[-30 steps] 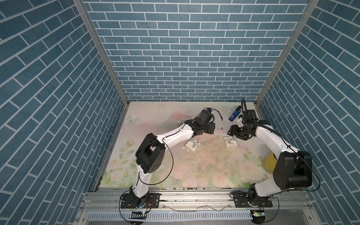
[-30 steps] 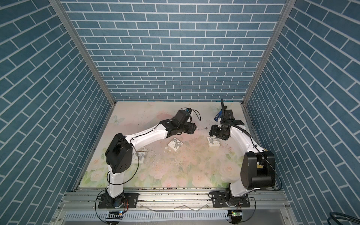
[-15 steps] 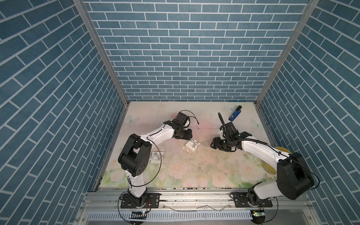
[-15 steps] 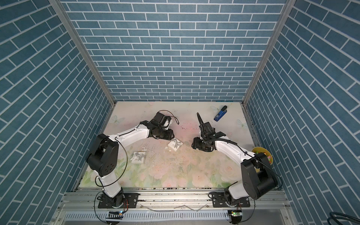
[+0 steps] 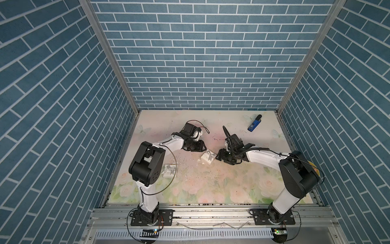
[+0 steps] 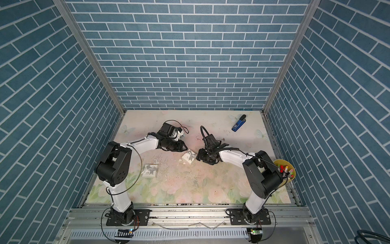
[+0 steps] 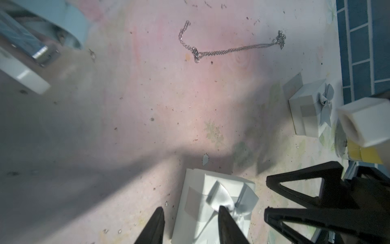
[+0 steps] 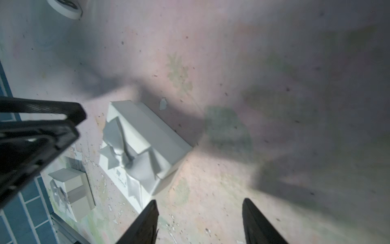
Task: Take the necklace out of the lift-off lid jewelry box
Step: Adjust the jewelry box at the center of the board.
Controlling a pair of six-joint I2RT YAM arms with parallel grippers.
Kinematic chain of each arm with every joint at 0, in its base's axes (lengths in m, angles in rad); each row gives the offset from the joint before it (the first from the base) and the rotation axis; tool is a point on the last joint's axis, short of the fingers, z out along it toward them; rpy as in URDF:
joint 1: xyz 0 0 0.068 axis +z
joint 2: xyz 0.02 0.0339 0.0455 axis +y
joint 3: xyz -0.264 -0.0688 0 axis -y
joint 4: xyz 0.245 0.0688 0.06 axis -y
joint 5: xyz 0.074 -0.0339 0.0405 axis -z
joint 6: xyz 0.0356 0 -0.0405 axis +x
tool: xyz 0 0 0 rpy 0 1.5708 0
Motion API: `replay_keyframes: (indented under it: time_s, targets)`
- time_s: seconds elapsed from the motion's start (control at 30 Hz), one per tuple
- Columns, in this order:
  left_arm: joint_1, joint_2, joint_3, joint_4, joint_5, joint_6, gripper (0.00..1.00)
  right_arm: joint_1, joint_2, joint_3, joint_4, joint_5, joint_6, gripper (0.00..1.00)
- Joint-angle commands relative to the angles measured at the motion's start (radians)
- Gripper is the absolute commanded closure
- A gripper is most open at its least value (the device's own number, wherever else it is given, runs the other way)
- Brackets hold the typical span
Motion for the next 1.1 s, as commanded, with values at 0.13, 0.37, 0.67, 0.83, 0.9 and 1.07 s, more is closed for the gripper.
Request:
replay_keyframes:
  time_s: [0.13, 0.37, 0.67, 0.83, 0.9, 1.07]
  targets:
    - [-0.039, -0.036, -0.169, 0.263, 0.063, -0.205, 0.62, 0.017, 0.025, 0.020, 0.029, -0.014, 0.053, 0.36]
    - [-0.145, -0.139, -0.339, 0.444, -0.057, -0.365, 0.63, 0.015, 0.011, 0.031, -0.046, 0.004, -0.004, 0.34]
    - [-0.267, -0.210, -0.453, 0.564, -0.197, -0.477, 0.60, 0.015, -0.001, 0.098, -0.172, 0.021, -0.085, 0.31]
    - [-0.262, -0.274, -0.449, 0.460, -0.235, -0.387, 0.56, 0.016, -0.051, 0.132, -0.281, 0.063, -0.237, 0.28]
    - [-0.261, -0.305, -0.427, 0.383, -0.249, -0.320, 0.55, 0.017, -0.080, 0.144, -0.333, 0.093, -0.316, 0.27]
    - [-0.261, -0.402, -0.441, 0.255, -0.345, -0.191, 0.51, 0.024, -0.072, 0.220, -0.478, 0.151, -0.484, 0.24]
